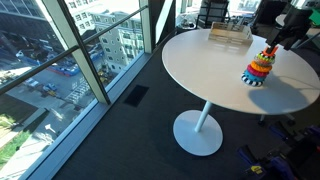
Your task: Remove the striped ring from the orange rod and put it on the table
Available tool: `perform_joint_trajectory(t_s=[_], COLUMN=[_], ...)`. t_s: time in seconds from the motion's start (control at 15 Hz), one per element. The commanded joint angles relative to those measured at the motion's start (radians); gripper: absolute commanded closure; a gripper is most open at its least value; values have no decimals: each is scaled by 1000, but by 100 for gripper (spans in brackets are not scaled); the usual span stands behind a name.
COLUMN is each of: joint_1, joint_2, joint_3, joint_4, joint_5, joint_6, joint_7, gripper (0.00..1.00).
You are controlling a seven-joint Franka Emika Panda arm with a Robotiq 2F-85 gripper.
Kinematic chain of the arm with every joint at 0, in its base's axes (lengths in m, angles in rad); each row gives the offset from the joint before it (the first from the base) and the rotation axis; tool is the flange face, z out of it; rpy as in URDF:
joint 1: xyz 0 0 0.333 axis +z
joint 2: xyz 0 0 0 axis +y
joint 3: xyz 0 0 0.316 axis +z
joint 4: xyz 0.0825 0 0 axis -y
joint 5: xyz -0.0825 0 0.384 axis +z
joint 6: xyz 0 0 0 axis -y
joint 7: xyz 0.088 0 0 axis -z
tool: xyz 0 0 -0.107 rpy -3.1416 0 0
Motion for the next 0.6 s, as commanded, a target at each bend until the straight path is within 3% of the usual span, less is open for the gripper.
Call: perform_joint_trajectory(t_s=[0.0,0.53], joint_1=[-10,-11], joint_2=[17,49], joint_3=[11,14], joint_4=[10,18], joint_5=[38,100], joint_6=[23,44], joint_7=[-8,-28], gripper=[0,0])
